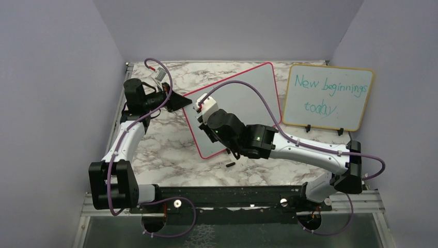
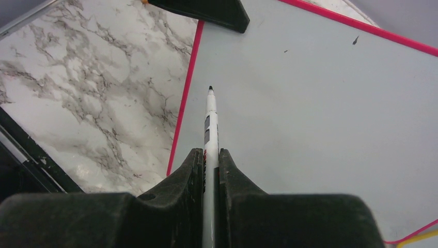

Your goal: Write a sentence on the whiteboard

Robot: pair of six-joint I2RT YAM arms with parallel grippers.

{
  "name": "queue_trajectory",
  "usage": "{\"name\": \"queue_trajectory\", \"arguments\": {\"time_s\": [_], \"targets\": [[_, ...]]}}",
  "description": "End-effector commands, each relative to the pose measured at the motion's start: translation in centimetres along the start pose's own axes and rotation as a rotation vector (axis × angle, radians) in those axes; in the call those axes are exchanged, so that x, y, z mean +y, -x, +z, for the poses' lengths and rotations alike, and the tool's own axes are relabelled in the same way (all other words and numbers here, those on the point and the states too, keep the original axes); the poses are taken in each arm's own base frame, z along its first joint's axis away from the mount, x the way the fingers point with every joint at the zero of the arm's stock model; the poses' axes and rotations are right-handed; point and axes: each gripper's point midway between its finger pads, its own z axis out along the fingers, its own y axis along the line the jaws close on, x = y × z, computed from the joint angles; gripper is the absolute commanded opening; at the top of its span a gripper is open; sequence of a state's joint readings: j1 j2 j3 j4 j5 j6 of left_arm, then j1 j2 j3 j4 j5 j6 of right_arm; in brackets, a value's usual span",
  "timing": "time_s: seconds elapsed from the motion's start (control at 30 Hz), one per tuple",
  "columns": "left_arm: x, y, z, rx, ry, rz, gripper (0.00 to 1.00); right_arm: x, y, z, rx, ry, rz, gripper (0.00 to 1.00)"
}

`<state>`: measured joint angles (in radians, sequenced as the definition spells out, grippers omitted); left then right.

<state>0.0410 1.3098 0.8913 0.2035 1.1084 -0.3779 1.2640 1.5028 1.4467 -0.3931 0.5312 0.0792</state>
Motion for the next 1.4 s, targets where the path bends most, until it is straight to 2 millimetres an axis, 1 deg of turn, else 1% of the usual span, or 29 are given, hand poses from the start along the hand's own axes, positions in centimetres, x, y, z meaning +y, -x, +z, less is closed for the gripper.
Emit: {"name": "queue_trajectory", "arguments": {"time_s": [0.0,0.3,0.6,1.07,1.23,1.37], "targets": [[1.5,-0.7,0.1,-0.008,0.077,0.021,0.0,-0.5,0.3,0.5,0.032,-0.075,0.002,0.01],[1.2,-1.0,0.1,-0.011,0.072,0.025,0.0,-0.9,0.5,1.8,0.029,-0.147,0.02,0.0],[1.4,-1.2,0.0,-0.006,0.086,0.028,0.0,-0.5,2.1,2.5,-0.018,-0.151,0.034,0.01],[1.3,-1.3,0.0,-0.002,0.082,0.03,0.0,0.3,2.3,4.2,-0.022,-0.156,0.02,0.0],[1.3,-1.3,0.0,-0.001,0.078,0.028,0.0,0.3,2.6,4.3,-0.026,-0.161,0.02,0.0],[1.2,-1.3,0.0,-0.001,0.076,0.028,0.0,0.4,2.4,4.5,-0.019,-0.163,0.014,0.0]]}}
